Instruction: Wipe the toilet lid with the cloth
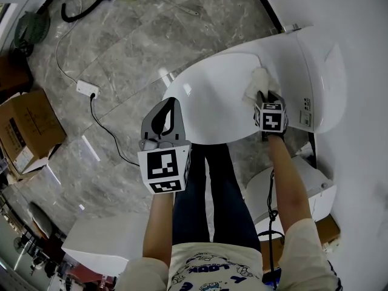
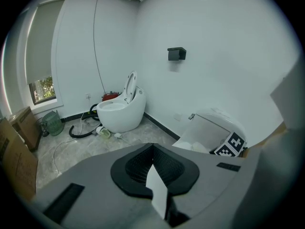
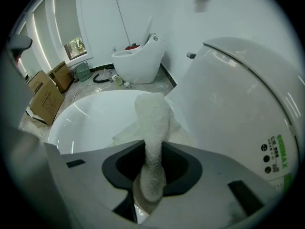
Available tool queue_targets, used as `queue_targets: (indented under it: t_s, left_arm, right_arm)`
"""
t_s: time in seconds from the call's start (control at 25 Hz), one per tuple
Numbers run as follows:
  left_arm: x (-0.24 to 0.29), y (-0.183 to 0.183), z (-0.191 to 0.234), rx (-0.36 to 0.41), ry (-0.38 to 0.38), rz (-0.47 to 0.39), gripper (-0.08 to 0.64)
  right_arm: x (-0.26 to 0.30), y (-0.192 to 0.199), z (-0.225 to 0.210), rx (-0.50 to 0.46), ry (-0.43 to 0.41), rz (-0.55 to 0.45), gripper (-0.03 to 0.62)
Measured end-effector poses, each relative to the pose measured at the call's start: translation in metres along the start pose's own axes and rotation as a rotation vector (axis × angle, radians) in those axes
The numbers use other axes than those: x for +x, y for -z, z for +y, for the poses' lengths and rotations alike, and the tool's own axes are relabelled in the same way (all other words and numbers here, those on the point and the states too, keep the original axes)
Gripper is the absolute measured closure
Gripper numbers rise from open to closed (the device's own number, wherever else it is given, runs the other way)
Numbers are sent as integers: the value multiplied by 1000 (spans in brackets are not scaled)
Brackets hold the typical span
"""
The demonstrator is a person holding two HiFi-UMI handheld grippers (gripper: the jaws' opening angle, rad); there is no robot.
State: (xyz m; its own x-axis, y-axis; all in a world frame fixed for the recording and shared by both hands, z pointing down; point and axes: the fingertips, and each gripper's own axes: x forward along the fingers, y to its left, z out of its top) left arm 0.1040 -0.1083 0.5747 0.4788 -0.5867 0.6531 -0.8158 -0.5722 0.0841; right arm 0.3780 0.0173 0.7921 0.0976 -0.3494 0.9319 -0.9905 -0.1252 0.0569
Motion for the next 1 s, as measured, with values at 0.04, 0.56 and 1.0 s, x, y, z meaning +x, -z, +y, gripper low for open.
queue_targets:
  t_s: [0.04,0.56,1.0]
  left_arm:
    - [0,2,1,-3,-3,2,557]
    - [-18,16,28,-44,-46,6,557]
    - [-50,39,75,-99,-110,1,557]
  right_arm:
    - [0,0,0,3,1,0,501]
    - [-2,5,29,13,14,7,502]
    - [-5,6,110,-84,-32,1,502]
